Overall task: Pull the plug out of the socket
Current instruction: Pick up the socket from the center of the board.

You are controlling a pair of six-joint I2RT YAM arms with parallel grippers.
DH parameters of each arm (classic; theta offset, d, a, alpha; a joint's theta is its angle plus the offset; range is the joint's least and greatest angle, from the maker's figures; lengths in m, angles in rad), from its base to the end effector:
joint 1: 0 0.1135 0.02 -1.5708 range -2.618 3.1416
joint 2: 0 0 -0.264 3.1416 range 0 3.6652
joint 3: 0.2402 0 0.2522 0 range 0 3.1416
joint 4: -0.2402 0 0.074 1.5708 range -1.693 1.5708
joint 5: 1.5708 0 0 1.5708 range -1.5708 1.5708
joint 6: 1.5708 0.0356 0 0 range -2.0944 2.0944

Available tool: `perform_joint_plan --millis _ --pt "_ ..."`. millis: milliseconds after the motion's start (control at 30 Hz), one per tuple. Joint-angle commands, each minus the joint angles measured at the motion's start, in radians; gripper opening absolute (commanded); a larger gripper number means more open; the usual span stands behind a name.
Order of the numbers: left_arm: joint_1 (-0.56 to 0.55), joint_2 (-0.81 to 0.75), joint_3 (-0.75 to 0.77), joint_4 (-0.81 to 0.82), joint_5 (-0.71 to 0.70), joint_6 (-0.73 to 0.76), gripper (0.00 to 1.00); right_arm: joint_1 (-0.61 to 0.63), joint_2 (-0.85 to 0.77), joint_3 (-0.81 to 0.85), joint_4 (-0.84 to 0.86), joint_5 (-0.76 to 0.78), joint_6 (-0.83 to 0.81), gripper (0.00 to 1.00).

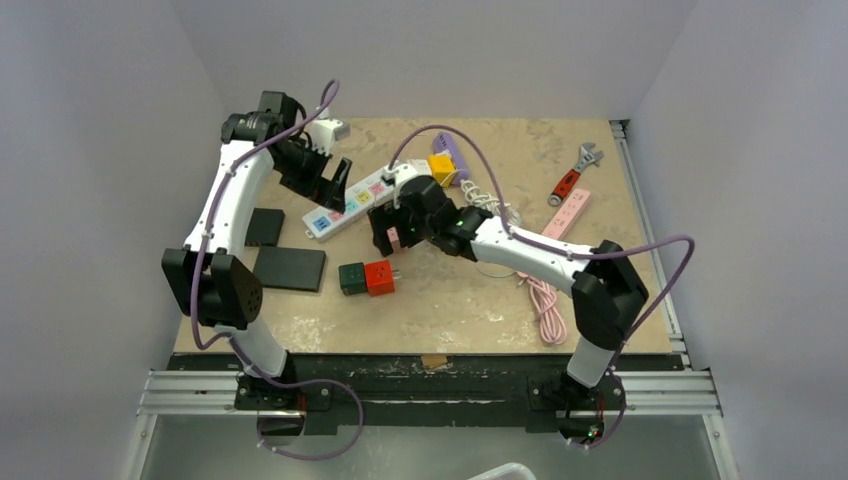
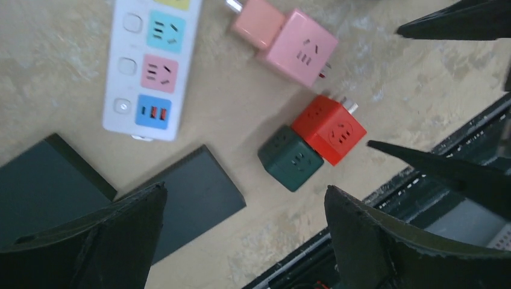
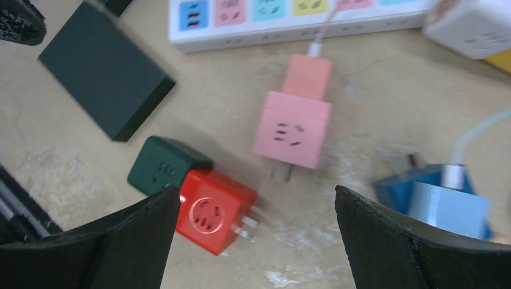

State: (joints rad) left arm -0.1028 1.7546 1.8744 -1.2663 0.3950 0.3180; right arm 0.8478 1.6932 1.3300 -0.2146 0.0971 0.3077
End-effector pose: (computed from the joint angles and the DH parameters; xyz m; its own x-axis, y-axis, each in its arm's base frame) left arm 0.3450 -0.0494 0.3645 -0.7822 0.3708 -0.5007 0.5231 0.8274 -0.2044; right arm 0.2634 0.2933 0.2848 -0.5542 -0.1724 -0.8144 -0.5506 0.8097 0.2032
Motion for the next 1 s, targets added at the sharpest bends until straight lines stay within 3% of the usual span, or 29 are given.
perform_joint_plan --millis 0,200,333,467,800,967 --pt "0.001 -0.18 -0.091 -0.036 0.072 0.06 1.0 0.091 0.044 0.065 -0.006 -0.137 -0.106 0.98" --pt "0.015 -0.216 -0.135 -0.124 0.137 0.116 1.0 0.125 0.098 0.025 -0.015 -0.267 -0.294 0.98" --pt "0.017 -0.258 -0.164 -0.111 0.145 0.101 1.0 0.125 0.098 -0.051 0.065 -0.27 -0.442 0.99" --pt "0.017 -0.318 -0.202 -0.066 0.144 0.078 1.0 0.125 0.168 -0.011 0.043 -0.258 -0.523 0.99" --pt "0.018 -0.357 -0.219 -0.067 0.133 0.083 1.0 0.125 0.269 0.017 0.1 -0.31 -0.555 0.99" --pt "0.018 -0.363 -0.233 -0.057 0.133 0.083 1.0 0.125 0.243 -0.026 0.129 -0.345 -0.522 0.9"
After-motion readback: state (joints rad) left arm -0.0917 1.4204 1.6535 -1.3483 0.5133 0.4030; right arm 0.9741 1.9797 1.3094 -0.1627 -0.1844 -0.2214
